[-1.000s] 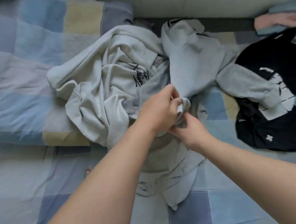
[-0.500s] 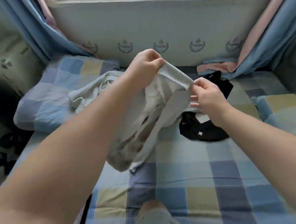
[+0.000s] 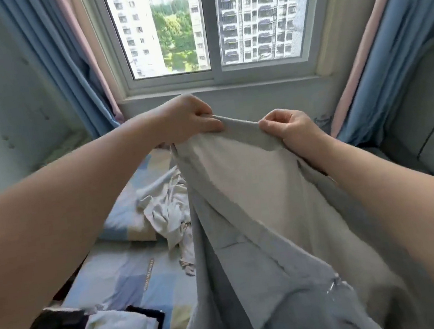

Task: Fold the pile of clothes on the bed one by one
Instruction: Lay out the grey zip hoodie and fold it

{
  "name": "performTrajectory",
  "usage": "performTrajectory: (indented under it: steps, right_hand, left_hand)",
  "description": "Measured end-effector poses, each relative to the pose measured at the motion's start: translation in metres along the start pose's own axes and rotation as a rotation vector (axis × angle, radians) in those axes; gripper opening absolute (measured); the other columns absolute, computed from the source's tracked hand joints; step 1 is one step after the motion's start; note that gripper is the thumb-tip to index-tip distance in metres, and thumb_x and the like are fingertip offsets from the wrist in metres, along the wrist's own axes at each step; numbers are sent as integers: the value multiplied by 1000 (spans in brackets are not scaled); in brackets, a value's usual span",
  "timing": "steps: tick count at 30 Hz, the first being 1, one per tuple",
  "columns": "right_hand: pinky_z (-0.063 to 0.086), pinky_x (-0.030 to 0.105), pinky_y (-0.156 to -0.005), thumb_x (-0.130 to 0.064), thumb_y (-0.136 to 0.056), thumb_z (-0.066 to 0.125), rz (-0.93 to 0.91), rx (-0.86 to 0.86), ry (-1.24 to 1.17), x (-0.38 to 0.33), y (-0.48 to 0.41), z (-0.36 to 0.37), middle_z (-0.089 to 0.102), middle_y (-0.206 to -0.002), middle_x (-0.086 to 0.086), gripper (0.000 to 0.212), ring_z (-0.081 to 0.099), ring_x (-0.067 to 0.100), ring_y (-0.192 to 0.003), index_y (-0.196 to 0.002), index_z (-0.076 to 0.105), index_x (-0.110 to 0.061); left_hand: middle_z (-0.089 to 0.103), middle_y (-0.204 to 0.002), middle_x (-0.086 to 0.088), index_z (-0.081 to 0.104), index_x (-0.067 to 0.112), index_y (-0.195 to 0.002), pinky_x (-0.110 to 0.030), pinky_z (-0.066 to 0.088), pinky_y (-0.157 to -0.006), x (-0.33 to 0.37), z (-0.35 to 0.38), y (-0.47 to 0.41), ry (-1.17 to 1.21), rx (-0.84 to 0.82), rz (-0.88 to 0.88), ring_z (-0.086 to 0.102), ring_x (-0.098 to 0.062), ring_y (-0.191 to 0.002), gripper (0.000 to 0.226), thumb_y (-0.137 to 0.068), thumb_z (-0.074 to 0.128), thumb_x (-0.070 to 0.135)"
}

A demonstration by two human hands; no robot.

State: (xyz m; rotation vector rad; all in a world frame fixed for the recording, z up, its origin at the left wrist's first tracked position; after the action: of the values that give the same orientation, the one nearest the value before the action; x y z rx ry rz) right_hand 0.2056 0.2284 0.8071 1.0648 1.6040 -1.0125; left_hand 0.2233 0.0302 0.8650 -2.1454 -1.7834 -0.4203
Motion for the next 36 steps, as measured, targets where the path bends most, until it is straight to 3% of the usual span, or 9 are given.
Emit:
performTrajectory:
  steps: [4, 8, 12, 17, 20, 24, 28, 31, 36]
  right_hand:
    - [51, 30, -62, -30, -91, 73, -93, -68, 18, -62, 16, 30, 71, -76, 1, 21, 62, 15, -66, -90, 68, -9]
    - [58, 43, -81, -32, -89, 75, -73, -81, 134, -74, 26, 46, 76, -99, 12, 26, 72, 30, -84, -107, 73, -14]
    - [56, 27, -74, -24, -93, 70, 58, -84, 181, -30, 46, 43, 75, -87, 5, 20, 69, 21, -80, -100, 71, -5]
    - [57, 32, -75, -23, -100, 60, 57, -71, -41, -44, 58, 24, 74, -92, 13, 27, 70, 24, -81, -102, 70, 2]
    - [59, 36, -76, -30, -97, 63, 37, -121, -84, -73, 58, 19, 74, -92, 15, 33, 70, 26, -81, -101, 71, 1]
    - [57, 44, -84, -42, -93, 68, -49, -101, -40, -105, 55, -3, 74, -98, 21, 37, 68, 28, -82, -97, 77, -7]
    - [57, 39, -77, -43, -91, 71, -101, -76, 24, -106, 55, -25, 76, -84, 9, 27, 70, 22, -77, -83, 79, -18]
    - [52, 39, -73, -40, -88, 74, -89, -62, -14, -84, 62, -49, 72, -81, 13, 30, 65, 22, -73, -80, 77, -12]
    - [40, 31, -66, -32, -82, 83, -48, -90, 163, -6, 93, -58, 57, -79, 6, 45, 50, 14, -70, -96, 59, 3]
  left_hand:
    - [57, -73, -1, 65, 12, -81, -32, 46, -66, 22, -77, 21, -87, 137, 146, 52, -15, -69, 31, -97, 63, 39]
    - [50, -70, 2, 60, 7, -80, -15, 35, -57, 50, -125, 32, -107, 268, 298, 45, -9, -64, 30, -100, 60, 30]
    - [50, -71, 1, 59, 3, -81, -24, 36, -63, 50, -151, 38, -61, 402, 321, 46, -11, -66, 35, -101, 57, 31]
    - [53, -77, -1, 58, 12, -82, -31, 38, -63, 35, -130, 30, -152, 324, 160, 51, -21, -77, 31, -101, 55, 37]
    - [62, -99, 0, 65, 19, -103, -30, 46, -72, 37, -102, 29, -130, 205, 72, 60, -23, -91, 24, -101, 56, 41]
    - [64, -134, 3, 61, 18, -135, -20, 44, -92, 66, -31, 43, 497, -120, 106, 57, -16, -125, 54, -101, 41, 55]
    - [72, -114, 5, 68, 18, -122, -37, 53, -93, 90, 37, 53, 812, -241, 139, 66, -15, -105, 52, -90, 53, 56]
    - [67, -91, -2, 68, 10, -107, -30, 49, -69, 98, 66, 51, 1008, -117, 78, 61, -17, -83, 44, -90, 70, 51]
    - [62, -80, -8, 67, 13, -86, -34, 43, -70, 107, 82, 41, 1089, 215, -29, 55, -21, -77, 26, -104, 56, 28]
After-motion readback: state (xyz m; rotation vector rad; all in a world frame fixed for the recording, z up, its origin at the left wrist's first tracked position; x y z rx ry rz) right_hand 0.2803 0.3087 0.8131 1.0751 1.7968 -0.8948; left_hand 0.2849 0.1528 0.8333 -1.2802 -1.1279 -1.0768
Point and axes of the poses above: each hand's wrist, its own y-axis away from the middle knuckle, its own z-axis out of the palm, x = y × z, the point moved 9 cm from there along -y, towards the middle knuckle
